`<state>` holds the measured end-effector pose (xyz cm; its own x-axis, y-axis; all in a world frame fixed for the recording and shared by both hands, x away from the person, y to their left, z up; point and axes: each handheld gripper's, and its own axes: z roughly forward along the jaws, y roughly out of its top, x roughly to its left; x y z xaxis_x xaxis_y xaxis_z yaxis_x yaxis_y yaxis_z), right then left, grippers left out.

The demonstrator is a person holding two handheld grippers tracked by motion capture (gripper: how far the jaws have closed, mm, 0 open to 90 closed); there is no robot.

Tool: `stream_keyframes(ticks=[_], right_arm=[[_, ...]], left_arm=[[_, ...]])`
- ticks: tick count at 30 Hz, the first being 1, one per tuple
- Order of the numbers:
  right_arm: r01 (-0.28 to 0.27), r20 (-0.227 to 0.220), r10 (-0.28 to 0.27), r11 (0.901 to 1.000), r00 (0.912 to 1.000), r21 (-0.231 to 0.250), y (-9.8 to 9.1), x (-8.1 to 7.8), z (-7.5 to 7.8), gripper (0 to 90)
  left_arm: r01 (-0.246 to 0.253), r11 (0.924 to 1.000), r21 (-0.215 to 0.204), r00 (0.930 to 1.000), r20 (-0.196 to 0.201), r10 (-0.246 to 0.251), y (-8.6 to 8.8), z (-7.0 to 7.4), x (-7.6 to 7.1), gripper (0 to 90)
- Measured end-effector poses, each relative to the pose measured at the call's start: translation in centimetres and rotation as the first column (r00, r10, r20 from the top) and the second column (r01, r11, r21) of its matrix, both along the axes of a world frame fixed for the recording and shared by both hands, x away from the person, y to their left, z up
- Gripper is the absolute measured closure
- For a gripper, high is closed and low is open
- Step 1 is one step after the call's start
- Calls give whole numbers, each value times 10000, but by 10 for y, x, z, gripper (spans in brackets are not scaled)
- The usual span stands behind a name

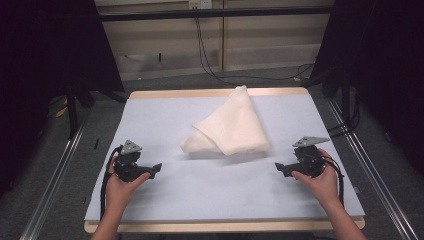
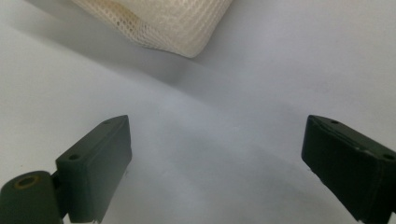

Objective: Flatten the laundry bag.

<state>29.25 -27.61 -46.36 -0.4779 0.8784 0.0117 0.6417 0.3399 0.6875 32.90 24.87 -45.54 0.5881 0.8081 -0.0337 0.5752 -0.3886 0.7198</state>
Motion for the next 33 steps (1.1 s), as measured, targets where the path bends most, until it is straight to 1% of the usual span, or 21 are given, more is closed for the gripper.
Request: stream_keyframes(ticks=[1, 2, 7, 10, 11, 12, 15, 16, 17, 18, 19, 20, 21, 22, 24, 25, 27, 28, 30, 32, 33], right_arm=[[-86, -21, 86, 10000, 10000, 7, 1, 0, -1, 93], [-67, -46, 67, 9999, 10000, -78, 2, 0, -1, 98], [-311, -108, 308, 9992, 9995, -252, 8, 1, -1, 139], [-519, -29, 518, 9983, 9987, -279, 15, 3, 1, 152], [-607, -6, 607, 9976, 9982, -330, 18, 4, 1, 163], [-577, -79, 575, 9979, 9983, -301, 21, 6, 1, 170], [-703, -26, 702, 9972, 9975, -267, 26, 15, 3, 219], [-682, -63, 681, 9974, 9977, -225, 27, 17, 3, 220], [-728, -110, 726, 9972, 9973, -153, 29, 21, 3, 220], [-664, -88, 663, 9977, 9978, -96, 31, 24, 3, 222], [-639, -27, 639, 9980, 9980, -19, 32, 27, 3, 229], [-649, 2, 649, 9979, 9979, -39, 34, 30, 3, 229], [-601, 17, 601, 9982, 9982, -65, 37, 32, 3, 232], [-641, 81, 643, 9978, 9979, -161, 38, 35, 3, 245], [-695, 209, 698, 9974, 9973, -167, 41, 41, 3, 287], [-776, 353, 784, 9967, 9963, -230, 43, 43, 3, 348], [-852, 564, 877, 9953, 9945, -455, 46, 44, 5, 437], [-1062, 608, 1089, 9933, 9922, -455, 47, 44, 6, 490], [-998, 698, 1052, 9920, 9920, -775, 51, 43, 8, 512], [-1123, 764, 1202, 9886, 9898, -1005, 53, 43, 10, 495], [-1082, 873, 1178, 9882, 9892, -1083, 54, 42, 10, 468]], left_arm=[[54, 9999, 118, 10000, 42, -54, -1, 0, 0, 72], [-6, 10000, -39, 10000, 19, 6, -2, -1, 0, 72], [207, 9998, 40, 9998, -7, -207, -5, 1, -1, 73], [160, 9998, -122, 9999, -17, -161, -8, 1, -1, 73], [226, 9997, -23, 9997, -83, -226, -8, 1, -1, 74], [233, 9996, -137, 9997, -94, -235, -9, 1, -1, 73], [322, 9994, -81, 9993, -181, -324, -12, 2, -1, 77], [397, 9992, -85, 9990, -213, -399, -13, 2, -1, 77], [281, 9992, -298, 9994, -175, -286, -16, 0, -1, 76], [276, 9993, -263, 9993, -242, -282, -17, 0, -1, 76], [358, 9986, -379, 9987, -352, -371, -18, 0, 0, 76], [414, 9986, -341, 9983, -392, -427, -18, 0, 1, 77], [413, 9983, -407, 9980, -454, -431, -19, -1, 2, 79], [460, 9983, -360, 9976, -508, -478, -20, -1, 3, 80], [471, 9977, -493, 9974, -514, -496, -23, -2, 5, 81], [453, 9977, -496, 9974, -539, -480, -24, -1, 5, 84], [511, 9973, -532, 9976, -431, -535, -27, 1, 7, 84], [504, 9973, -531, 9977, -421, -526, -28, 2, 8, 85], [593, 9956, -730, 9974, -359, -621, -32, 3, 10, 91], [646, 9952, -739, 9970, -379, -676, -38, 4, 13, 97], [779, 9943, -733, 9957, -445, -813, -41, 4, 14, 104]])
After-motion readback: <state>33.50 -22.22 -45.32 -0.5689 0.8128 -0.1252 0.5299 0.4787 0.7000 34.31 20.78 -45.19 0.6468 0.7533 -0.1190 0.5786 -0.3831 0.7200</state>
